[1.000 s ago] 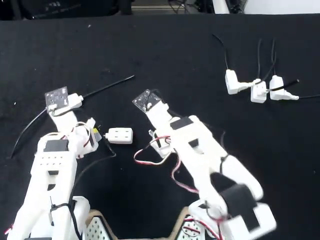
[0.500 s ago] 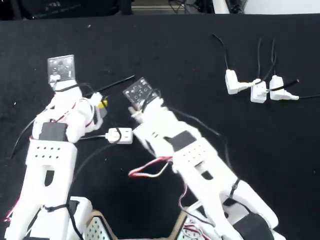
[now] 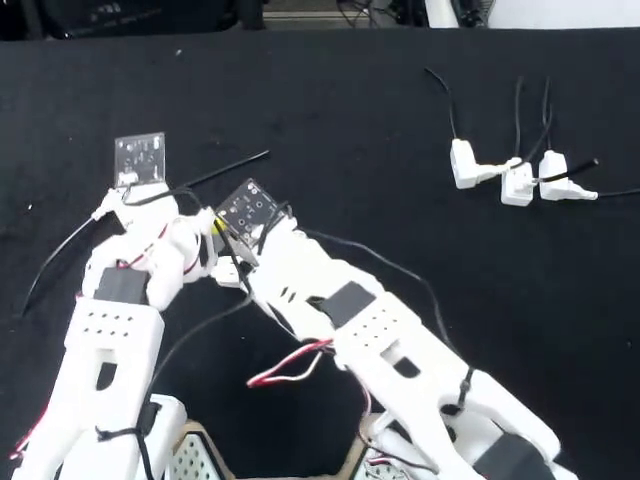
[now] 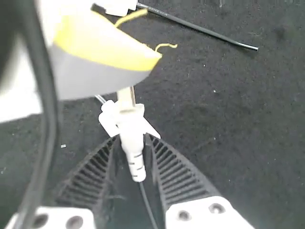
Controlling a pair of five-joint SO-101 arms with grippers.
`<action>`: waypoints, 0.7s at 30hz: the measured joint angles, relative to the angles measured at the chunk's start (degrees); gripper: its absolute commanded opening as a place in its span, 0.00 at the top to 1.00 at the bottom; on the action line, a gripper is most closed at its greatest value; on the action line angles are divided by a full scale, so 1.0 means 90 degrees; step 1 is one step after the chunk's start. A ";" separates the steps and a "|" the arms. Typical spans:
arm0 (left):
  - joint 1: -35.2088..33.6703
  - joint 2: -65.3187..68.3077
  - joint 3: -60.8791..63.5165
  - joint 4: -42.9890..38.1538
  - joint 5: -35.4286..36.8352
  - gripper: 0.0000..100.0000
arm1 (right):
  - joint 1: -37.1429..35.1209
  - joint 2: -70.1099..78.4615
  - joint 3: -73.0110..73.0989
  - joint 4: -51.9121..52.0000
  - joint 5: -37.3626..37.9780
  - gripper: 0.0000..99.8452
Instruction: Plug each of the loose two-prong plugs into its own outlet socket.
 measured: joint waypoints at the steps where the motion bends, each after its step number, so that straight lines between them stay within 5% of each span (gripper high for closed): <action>1: 0.0010 -0.0078 0.0156 -0.0107 0.0010 0.78 | 0.0000 -0.0088 0.0068 0.0000 0.0000 0.99; 7: -0.0020 -0.0518 0.1074 -0.0918 0.0010 0.78 | -0.0049 -0.0742 0.0420 0.0000 0.0000 0.99; 21: -0.0029 -0.1035 0.1680 -0.1045 0.0010 0.78 | -0.0088 -0.1289 0.0967 -0.0322 -0.0107 0.99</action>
